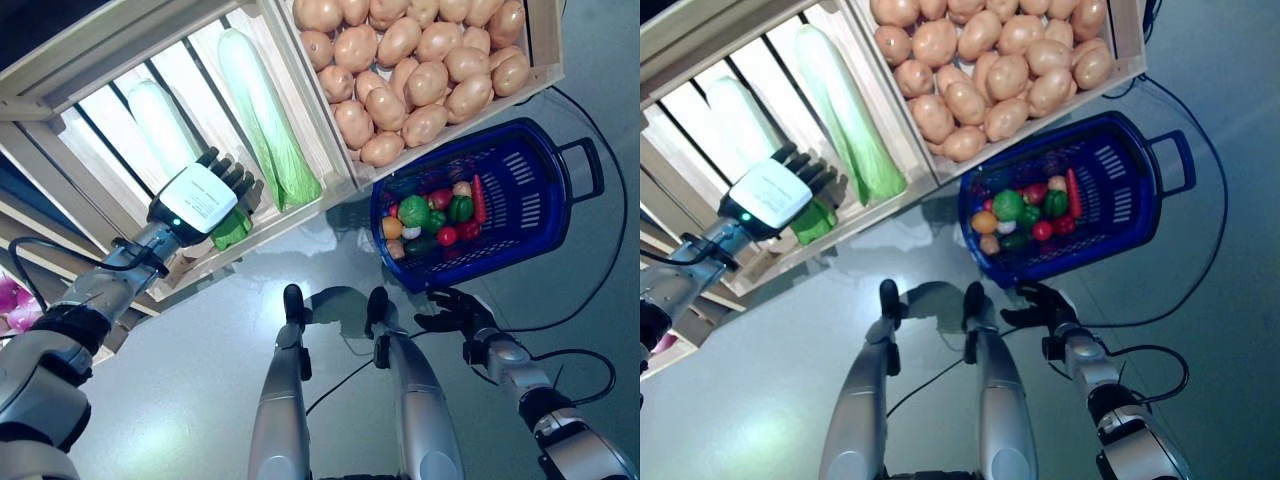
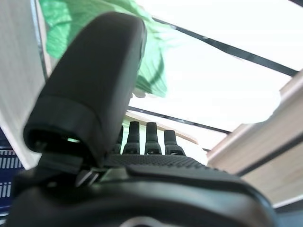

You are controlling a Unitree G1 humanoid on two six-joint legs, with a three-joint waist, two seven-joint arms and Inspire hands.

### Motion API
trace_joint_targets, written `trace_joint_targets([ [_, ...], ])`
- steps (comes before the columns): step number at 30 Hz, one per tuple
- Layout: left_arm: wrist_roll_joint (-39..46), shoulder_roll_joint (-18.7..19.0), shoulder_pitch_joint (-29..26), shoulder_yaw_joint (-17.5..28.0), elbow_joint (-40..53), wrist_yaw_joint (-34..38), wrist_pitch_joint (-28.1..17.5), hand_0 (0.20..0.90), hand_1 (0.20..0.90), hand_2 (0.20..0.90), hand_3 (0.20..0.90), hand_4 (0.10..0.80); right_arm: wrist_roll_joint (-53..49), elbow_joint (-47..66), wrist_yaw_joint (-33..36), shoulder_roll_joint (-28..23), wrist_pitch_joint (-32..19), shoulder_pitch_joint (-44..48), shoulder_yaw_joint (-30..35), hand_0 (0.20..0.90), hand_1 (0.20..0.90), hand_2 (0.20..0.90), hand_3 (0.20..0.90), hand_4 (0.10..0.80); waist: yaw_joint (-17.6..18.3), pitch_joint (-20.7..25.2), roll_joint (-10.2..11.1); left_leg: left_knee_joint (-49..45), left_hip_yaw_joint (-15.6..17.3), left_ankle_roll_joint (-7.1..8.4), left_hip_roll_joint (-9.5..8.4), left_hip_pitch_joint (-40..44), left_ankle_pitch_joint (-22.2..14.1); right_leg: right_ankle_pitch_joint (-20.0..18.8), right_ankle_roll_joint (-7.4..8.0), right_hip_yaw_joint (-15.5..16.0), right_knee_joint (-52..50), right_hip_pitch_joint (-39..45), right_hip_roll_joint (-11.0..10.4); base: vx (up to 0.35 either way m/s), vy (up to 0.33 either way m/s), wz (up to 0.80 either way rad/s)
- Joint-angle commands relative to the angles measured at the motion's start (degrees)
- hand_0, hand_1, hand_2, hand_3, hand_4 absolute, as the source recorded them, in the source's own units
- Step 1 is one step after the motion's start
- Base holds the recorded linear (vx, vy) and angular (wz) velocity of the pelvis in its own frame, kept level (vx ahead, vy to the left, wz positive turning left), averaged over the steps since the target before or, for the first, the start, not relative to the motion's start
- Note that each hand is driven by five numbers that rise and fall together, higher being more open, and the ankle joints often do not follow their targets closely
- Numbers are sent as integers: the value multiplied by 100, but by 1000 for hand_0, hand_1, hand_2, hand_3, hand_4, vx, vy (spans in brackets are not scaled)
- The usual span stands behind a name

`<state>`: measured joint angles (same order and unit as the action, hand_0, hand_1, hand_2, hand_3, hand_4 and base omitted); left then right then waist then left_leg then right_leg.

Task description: Put vegetables into the basket

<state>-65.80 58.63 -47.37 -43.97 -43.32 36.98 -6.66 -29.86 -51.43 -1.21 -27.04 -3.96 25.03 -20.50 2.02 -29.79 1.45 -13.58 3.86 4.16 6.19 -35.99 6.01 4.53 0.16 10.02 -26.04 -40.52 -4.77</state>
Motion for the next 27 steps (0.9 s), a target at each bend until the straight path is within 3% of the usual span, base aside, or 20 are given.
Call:
trace_joint_targets([
  [1, -69, 141, -608, 325, 157, 150, 66, 900, 900, 900, 900, 800, -238, 341, 332, -523, -227, -45, 204, 900, 900, 900, 900, 800, -7, 0, 83, -798, 2, 265, 4, -483, -341, -41, 267, -214, 349, 440, -41, 0, 0, 0],
  [16, -201, 136, -950, 35, 49, -512, 97, 900, 900, 900, 900, 800, -394, 636, 528, -475, -274, -85, 201, 900, 900, 900, 900, 800, -16, 0, 315, -857, -57, 232, 6, -694, -392, -84, 316, -137, 272, 222, -79, -3, -14, 1],
  [24, -145, 132, -821, 70, -86, -672, 280, 900, 900, 900, 900, 800, -490, 722, 642, -509, -252, -150, 237, 900, 900, 900, 900, 800, -61, 0, 379, -839, -72, 232, 7, -734, -412, -84, 330, -79, 271, 185, -105, -9, -31, 3],
  [26, -157, 127, -817, 87, -113, -690, 287, 627, 627, 627, 627, 618, -485, 724, 636, -519, -257, -149, 257, 900, 900, 900, 900, 800, -61, 0, 381, -801, -77, 230, 0, -752, -375, -118, 330, -69, 302, 164, -101, 0, 0, 0],
  [27, -146, 111, -760, 111, -131, -672, 315, 526, 526, 526, 526, 551, -479, 744, 646, -524, -244, -175, 253, 900, 900, 900, 900, 800, -64, 0, 387, -801, -71, 234, -3, -722, -400, -97, 333, -68, 305, 196, -101, 0, 0, 0],
])
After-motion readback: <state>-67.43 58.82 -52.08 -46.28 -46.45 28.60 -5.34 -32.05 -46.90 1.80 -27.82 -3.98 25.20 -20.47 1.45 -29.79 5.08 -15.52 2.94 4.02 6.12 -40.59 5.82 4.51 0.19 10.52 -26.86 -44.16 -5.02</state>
